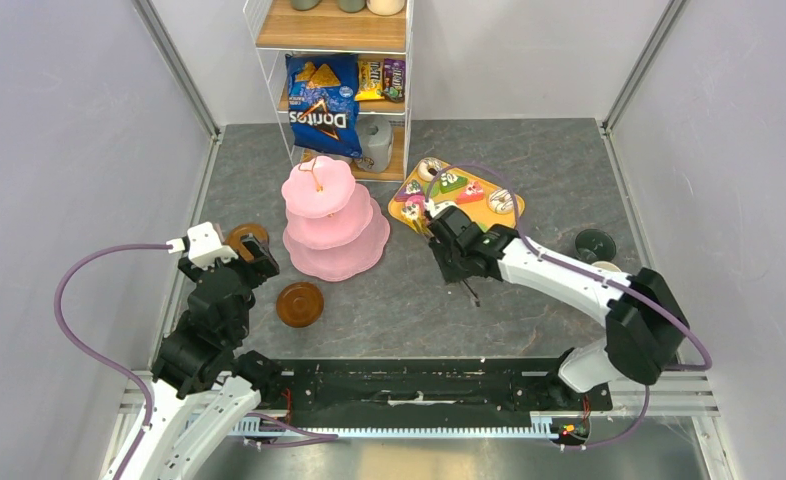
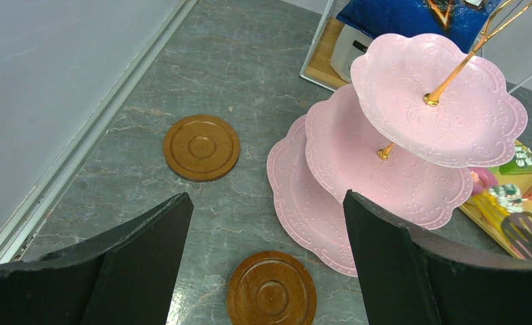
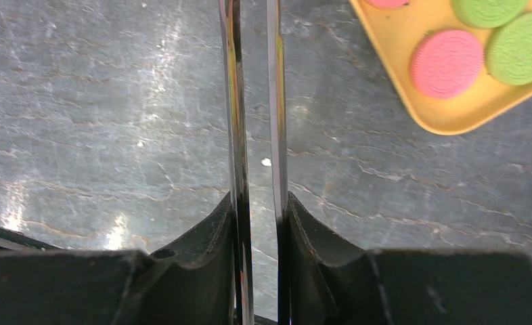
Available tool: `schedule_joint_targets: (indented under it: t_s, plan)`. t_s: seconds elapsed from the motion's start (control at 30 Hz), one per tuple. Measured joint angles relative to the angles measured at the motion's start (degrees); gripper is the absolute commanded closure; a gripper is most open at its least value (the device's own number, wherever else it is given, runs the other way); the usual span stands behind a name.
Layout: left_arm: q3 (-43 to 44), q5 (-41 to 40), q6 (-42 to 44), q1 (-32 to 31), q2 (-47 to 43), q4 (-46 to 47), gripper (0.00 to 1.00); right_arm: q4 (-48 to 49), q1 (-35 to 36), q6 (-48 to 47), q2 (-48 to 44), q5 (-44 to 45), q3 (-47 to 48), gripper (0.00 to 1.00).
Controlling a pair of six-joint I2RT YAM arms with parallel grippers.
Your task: Serve the afternoon tea
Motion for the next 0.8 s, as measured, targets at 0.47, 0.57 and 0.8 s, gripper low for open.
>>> schedule_joint_targets:
  t_s: [0.47,0.57,0.8]
  plan:
    - [0.0,0.0,0.0,0.0,0.0,0.0,0.1,4.9,6.1,6.8,9.7,-0.7,6.8,0.74]
    - [0.0,0.0,0.0,0.0,0.0,0.0,0.1,5.0,7.3,8.9,11.9,-0.1,8.1,0.74]
    - [0.0,0.0,0.0,0.0,-0.2,0.0,0.1,4.9,9.8,13.6,16.4,3.4,12.3,0.74]
